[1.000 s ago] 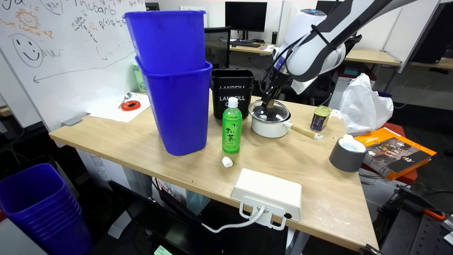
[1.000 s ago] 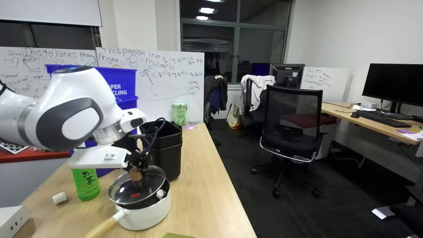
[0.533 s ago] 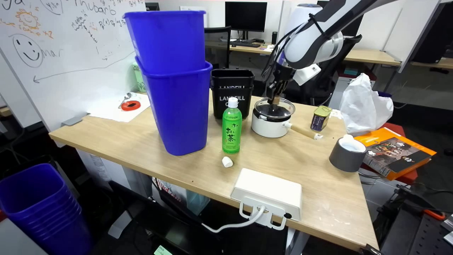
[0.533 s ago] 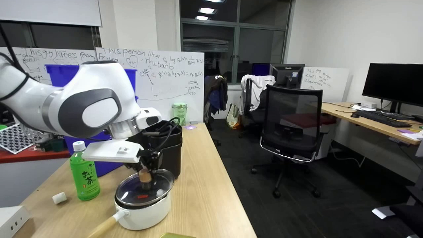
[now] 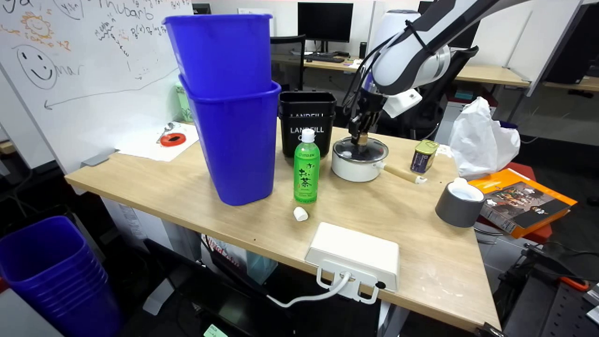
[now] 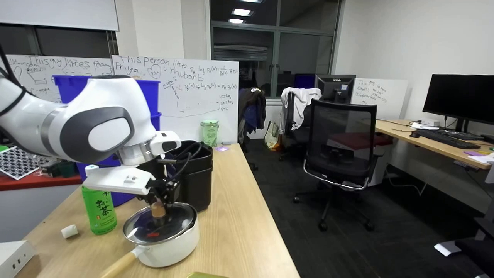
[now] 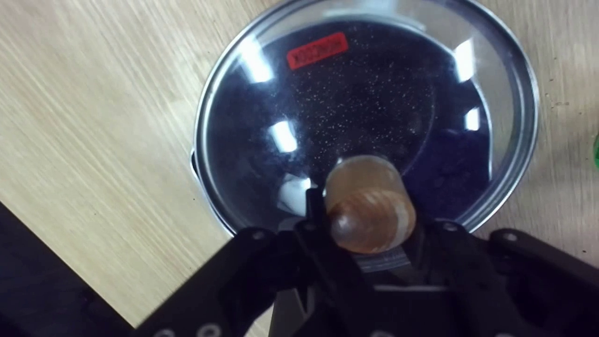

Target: Put the lid on the white pot.

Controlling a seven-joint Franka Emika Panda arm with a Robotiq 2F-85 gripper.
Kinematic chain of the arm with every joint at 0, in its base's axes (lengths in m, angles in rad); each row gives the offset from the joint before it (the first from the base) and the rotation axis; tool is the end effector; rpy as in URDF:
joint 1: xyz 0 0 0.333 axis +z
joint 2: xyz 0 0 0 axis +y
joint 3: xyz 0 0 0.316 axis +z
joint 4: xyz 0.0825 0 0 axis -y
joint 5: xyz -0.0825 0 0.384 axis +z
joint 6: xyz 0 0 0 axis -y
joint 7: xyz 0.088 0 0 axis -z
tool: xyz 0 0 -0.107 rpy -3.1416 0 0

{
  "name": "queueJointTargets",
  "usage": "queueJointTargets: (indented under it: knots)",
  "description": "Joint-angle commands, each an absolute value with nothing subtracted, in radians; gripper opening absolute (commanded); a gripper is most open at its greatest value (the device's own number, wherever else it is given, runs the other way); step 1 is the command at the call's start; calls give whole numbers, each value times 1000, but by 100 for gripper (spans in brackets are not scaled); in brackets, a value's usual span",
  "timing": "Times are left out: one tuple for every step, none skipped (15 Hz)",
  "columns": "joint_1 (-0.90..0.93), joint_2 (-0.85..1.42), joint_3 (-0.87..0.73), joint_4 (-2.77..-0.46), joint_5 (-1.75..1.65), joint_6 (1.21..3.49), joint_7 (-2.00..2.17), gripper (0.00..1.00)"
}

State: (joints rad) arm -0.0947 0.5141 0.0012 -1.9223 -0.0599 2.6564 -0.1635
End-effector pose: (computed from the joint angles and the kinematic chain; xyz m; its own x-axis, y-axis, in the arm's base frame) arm 0.6455 -0.0589 0.2434 0.9702 0.1244 0.2081 0.1114 -0.9911 0.0731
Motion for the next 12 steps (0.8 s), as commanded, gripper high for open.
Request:
queueJointTargets:
  knots:
    - [-80,524,-14,-1926,-73,2679,-152,16]
    - [-77,527,-20,-1924,-80,2686,-149,16]
    - [-75,528,-26,-1924,-87,2692,-149,16]
    - [-74,529,-29,-1924,-87,2696,-146,16]
    - [-73,531,-30,-1925,-88,2702,-145,16]
    - [-74,533,-27,-1925,-82,2708,-143,16]
    - [-73,535,-28,-1926,-82,2714,-141,16]
    - [-70,538,-32,-1928,-86,2727,-136,16]
    - [-68,540,-36,-1929,-88,2737,-132,16]
    - [-65,544,-41,-1929,-93,2745,-127,16]
    - [-65,546,-45,-1928,-93,2748,-123,16]
    - [-65,548,-47,-1928,-92,2753,-120,16]
